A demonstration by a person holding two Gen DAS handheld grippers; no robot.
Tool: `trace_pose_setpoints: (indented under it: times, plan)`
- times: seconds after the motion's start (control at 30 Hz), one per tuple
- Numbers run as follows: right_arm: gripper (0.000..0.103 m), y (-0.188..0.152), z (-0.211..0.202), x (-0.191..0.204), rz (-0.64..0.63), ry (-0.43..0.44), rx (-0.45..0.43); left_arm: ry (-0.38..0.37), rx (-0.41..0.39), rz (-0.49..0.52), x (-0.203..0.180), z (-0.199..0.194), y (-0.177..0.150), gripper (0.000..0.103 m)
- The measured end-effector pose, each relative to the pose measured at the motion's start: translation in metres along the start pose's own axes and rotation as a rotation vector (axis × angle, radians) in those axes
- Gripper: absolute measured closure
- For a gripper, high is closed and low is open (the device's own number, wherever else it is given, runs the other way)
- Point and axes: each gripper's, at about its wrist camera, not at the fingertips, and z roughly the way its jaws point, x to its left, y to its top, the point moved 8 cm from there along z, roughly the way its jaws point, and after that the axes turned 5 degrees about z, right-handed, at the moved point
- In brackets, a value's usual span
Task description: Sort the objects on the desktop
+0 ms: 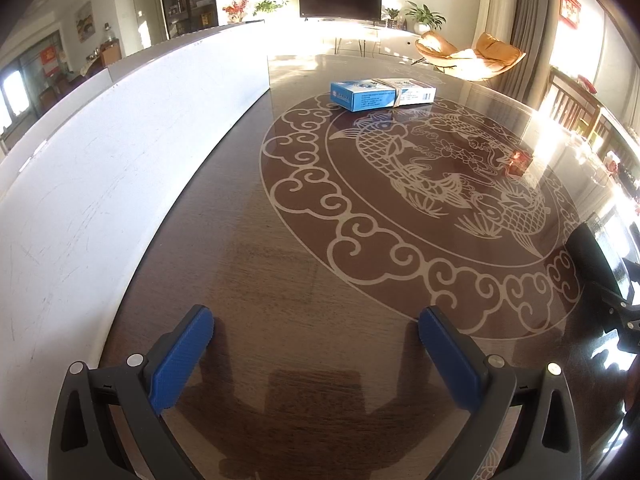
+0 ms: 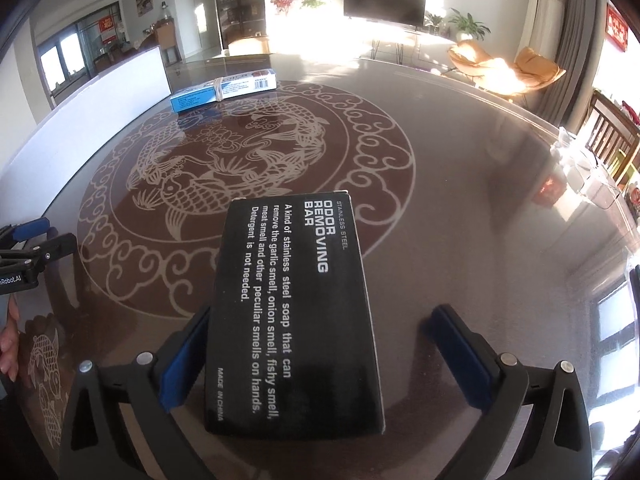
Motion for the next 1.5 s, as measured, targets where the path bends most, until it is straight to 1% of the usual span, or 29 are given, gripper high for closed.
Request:
trace_pose_setpoints:
  times: [0.07,0.13,0.17,0.27,0.37,0.5,0.57,0.67,0.77,0.8,0.83,0.87,0.9,0.93,0.97,1.03,1.07,1.13,1.17,1.2,1.3,1.4,1.43,1.47,1.5]
  plan:
    - [0.0,0.0,0.0,0.0,0.0,-0.001,0.0,-0.016,0.014,0.025,-0.004,0.004,0.002,0.0]
    - [0.0,0.001,0.001,0.001,0.0,-0.001,0.0,-0.06,0.056,0.093,-0.011,0.011,0.012,0.0]
    - [0.0,0.001,0.002,0.001,0.0,-0.001,0.0,-0.063,0.071,0.126,-0.014,0.016,0.02,0.0]
    - [0.0,0.001,0.002,0.001,0.0,-0.001,0.0,-0.052,0.062,0.205,-0.017,0.028,0.06,0.0]
    - [0.0,0.001,0.002,0.001,0.0,-0.001,0.0,-0.035,0.054,0.255,-0.019,0.049,0.107,0.0]
    - [0.0,0.0,0.002,0.001,0.0,-0.001,0.0,-0.054,0.053,0.34,-0.034,0.077,0.16,0.0]
    - [0.0,0.001,0.002,0.001,0.0,-0.001,0.0,-0.05,0.051,0.384,-0.045,0.091,0.183,0.0]
    - [0.0,0.001,0.002,0.001,0.0,-0.001,0.0,-0.026,0.05,0.398,-0.055,0.111,0.21,0.0]
    - [0.0,0.001,0.002,0.001,0.0,-0.001,0.0,0.005,0.09,0.403,-0.06,0.137,0.226,0.0]
    - [0.0,0.001,0.003,0.002,0.0,-0.001,0.0,0.009,0.108,0.408,-0.061,0.146,0.227,0.0]
    - [0.0,0.001,0.003,0.002,0.0,-0.001,0.0,-0.015,0.086,0.393,-0.062,0.146,0.231,0.0]
    - [0.0,0.001,0.003,0.002,0.0,-0.001,-0.001,-0.042,0.085,0.376,-0.062,0.147,0.233,0.01]
    - [0.0,0.001,0.003,0.002,0.0,-0.001,-0.001,-0.092,0.091,0.349,-0.062,0.147,0.232,0.026]
    - [0.0,0.001,0.003,0.002,0.0,-0.001,-0.001,-0.16,0.086,0.3,-0.063,0.143,0.231,0.054]
    - [0.0,0.001,0.003,0.002,0.0,-0.001,-0.001,-0.165,0.09,0.271,-0.061,0.141,0.229,0.059]
    - [0.0,0.001,0.003,0.002,0.0,-0.001,-0.001,-0.114,0.062,0.279,-0.056,0.132,0.22,0.059]
    - [0.0,0.001,0.003,0.002,0.0,-0.001,-0.001,-0.107,0.053,0.273,-0.053,0.125,0.211,0.059]
    - [0.0,0.001,0.003,0.003,0.0,-0.001,-0.001,-0.115,0.055,0.209,-0.043,0.109,0.185,0.059]
    - [0.0,0.001,0.002,0.002,0.0,-0.001,-0.001,-0.122,0.054,0.17,-0.038,0.1,0.169,0.059]
    - [0.0,0.001,0.002,0.002,0.0,-0.001,-0.001,-0.114,0.053,0.145,-0.033,0.088,0.151,0.059]
    - [0.0,0.001,0.002,0.002,0.0,-0.001,-0.001,-0.084,0.052,0.114,-0.03,0.047,0.089,0.059]
    - [0.0,0.001,0.002,0.002,0.0,-0.001,-0.001,-0.083,0.026,0.086,-0.038,0.009,0.032,0.059]
    - [0.0,0.001,0.002,0.002,0.0,-0.001,-0.001,-0.071,0.011,0.092,-0.043,0.0,0.02,0.058]
    - [0.0,0.001,0.002,0.002,0.0,-0.001,-0.001,-0.048,-0.005,0.1,-0.047,-0.005,0.013,0.056]
    - [0.0,0.001,0.002,0.002,0.0,-0.001,-0.001,-0.041,-0.021,0.091,-0.049,-0.009,0.009,0.053]
